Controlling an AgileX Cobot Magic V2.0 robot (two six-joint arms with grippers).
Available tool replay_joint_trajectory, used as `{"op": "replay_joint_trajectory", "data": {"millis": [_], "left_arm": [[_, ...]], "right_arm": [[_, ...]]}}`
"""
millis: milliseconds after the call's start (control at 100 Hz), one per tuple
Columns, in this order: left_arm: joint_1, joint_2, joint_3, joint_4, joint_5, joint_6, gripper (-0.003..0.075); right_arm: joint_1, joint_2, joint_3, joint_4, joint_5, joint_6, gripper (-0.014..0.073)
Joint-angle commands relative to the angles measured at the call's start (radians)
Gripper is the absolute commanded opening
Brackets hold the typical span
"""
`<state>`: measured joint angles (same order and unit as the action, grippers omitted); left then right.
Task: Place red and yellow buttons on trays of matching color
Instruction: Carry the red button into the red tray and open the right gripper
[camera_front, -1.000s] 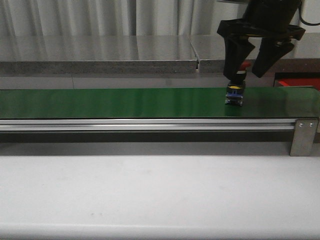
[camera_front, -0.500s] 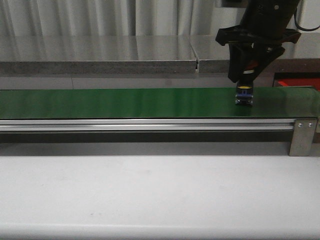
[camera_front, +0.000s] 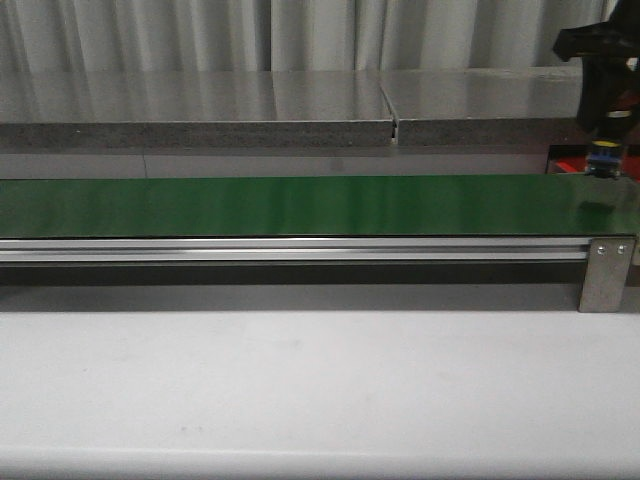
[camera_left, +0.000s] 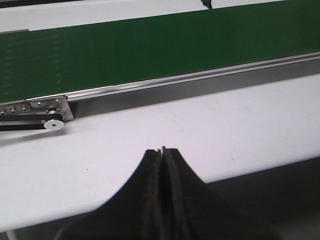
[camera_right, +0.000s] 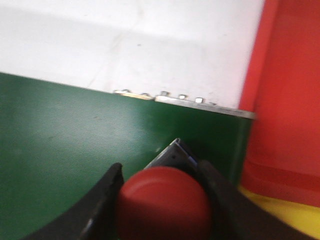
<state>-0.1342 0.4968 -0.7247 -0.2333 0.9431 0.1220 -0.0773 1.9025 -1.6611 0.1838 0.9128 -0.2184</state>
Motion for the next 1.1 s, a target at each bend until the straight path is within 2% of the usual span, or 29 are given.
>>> {"op": "replay_joint_trajectory", "data": {"millis": [0, 260, 400, 850, 1090], "left_arm": [[-0.006, 0.004, -0.024, -0.018, -0.063, -0.005, -0.002], [-0.006, 0.004, -0.024, -0.018, -0.063, -0.005, -0.002], [-0.006, 0.004, -0.024, -0.018, -0.064, -0.005, -0.002], [-0.006, 0.004, -0.024, -0.018, -0.064, -0.005, -0.002], [-0.006, 0.004, -0.024, -0.018, -0.064, -0.005, -0.002]], "right_arm": [[-0.045, -0.066, -0.033, 0.005, -0.063, 0.005, 0.0133], [-0.137, -0.048, -0.038, 0.005, -0.103, 0.019, 0.0133], [-0.165, 0.006, -0.102, 0.005, -0.08, 0.02, 0.0133], [-0.167, 0.243, -0.382, 0.005, -0.047, 0.023, 0.0133], [-0.167, 0.303, -0.413, 0.008, -0.095, 0.023, 0.0133]]}}
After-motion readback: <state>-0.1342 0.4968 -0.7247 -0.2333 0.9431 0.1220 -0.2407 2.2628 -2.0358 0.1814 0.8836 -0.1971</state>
